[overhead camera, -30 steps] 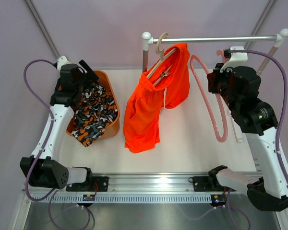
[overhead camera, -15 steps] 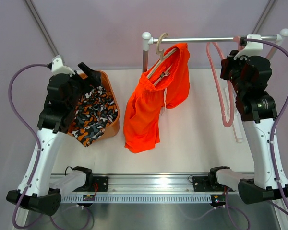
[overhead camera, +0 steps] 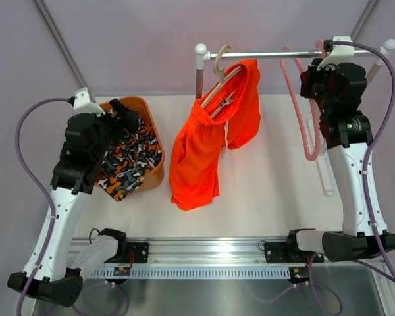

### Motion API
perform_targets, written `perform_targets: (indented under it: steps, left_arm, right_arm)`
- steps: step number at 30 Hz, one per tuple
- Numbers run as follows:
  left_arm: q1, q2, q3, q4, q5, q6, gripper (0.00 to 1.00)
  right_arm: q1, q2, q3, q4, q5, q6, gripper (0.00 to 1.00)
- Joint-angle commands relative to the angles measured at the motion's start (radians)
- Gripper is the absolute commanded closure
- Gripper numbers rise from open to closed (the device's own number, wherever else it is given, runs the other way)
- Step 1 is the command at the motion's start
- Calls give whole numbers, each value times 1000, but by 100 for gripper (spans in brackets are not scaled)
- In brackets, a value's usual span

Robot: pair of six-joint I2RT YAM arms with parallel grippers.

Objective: Remove the shorts from the hanger

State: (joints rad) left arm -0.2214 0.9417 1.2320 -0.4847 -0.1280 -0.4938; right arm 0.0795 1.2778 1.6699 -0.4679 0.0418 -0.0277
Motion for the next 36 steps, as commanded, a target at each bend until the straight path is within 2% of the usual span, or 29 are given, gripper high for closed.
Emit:
perform_targets:
  steps: [1,17,36]
  left_arm:
    - [-3,-35,-19,38,31,26,1]
    - [-3,-37,-58,51,53,35,1]
    - [-3,-34,-83,61,62,37,1]
  right_arm:
    - [-20,15,63,63,-34,-15,100]
    - [-69,63,33,72,-37,-3,100]
    - [-70,68,-35,71,-79,68,100]
